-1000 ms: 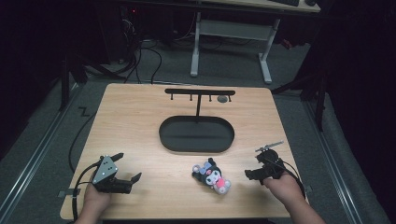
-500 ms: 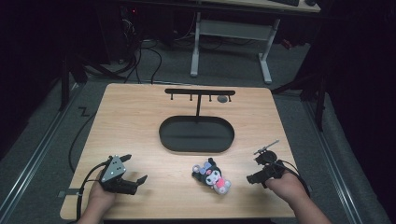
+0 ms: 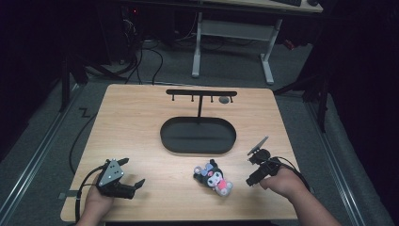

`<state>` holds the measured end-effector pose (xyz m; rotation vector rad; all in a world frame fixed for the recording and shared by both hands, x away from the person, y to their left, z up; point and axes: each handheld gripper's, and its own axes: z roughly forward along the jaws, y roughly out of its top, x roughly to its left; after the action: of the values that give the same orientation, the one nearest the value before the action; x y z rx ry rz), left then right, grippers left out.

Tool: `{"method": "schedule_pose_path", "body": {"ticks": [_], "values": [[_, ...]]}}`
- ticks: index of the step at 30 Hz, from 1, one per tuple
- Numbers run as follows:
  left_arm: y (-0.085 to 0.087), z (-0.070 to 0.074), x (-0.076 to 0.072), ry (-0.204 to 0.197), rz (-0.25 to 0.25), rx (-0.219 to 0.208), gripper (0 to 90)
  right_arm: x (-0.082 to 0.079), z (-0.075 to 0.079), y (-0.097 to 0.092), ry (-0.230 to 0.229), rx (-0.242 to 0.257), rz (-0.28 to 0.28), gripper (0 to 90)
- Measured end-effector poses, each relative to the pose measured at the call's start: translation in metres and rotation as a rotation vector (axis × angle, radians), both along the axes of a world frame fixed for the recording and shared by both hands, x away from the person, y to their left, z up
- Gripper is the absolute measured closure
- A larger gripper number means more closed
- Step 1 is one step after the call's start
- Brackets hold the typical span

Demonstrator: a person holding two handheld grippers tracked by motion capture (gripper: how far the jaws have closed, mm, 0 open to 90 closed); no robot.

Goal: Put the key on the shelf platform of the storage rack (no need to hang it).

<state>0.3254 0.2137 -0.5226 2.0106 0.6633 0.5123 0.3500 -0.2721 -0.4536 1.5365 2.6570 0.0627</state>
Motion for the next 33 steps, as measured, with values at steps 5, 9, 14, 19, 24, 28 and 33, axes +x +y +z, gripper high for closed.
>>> {"method": "schedule_pose_path", "body": {"ticks": [5, 9, 14, 19, 24, 28, 33], "values": [[0.001, 0.0, -0.001, -0.002, -0.001, -0.002, 3.8, 0.002, 0.007, 0.01, 0.014, -0.023, 0.043, 14.4], [-0.001, 0.001, -0.001, -0.004, -0.009, -0.001, 3.8, -0.004, 0.019, 0.024, -0.025, -0.005, 0.091, 14.6], [0.001, 0.0, -0.001, 0.001, -0.011, 0.004, 3.8, -0.01, 0.026, 0.046, -0.045, 0.03, 0.17, 13.8], [0.0, 0.001, -0.001, 0.001, -0.017, 0.0, 3.8, -0.014, 0.025, 0.065, -0.049, 0.057, 0.204, 11.6], [0.001, 0.003, -0.001, -0.005, -0.018, -0.02, 3.8, -0.015, 0.022, 0.079, -0.051, 0.065, 0.244, 9.1], [0.001, 0.003, -0.002, -0.007, -0.02, -0.017, 3.8, -0.016, 0.017, 0.088, -0.046, 0.062, 0.264, 7.5], [0.001, 0.004, -0.002, -0.009, -0.025, -0.021, 3.8, -0.016, 0.012, 0.094, -0.04, 0.053, 0.282, 6.7]]}}
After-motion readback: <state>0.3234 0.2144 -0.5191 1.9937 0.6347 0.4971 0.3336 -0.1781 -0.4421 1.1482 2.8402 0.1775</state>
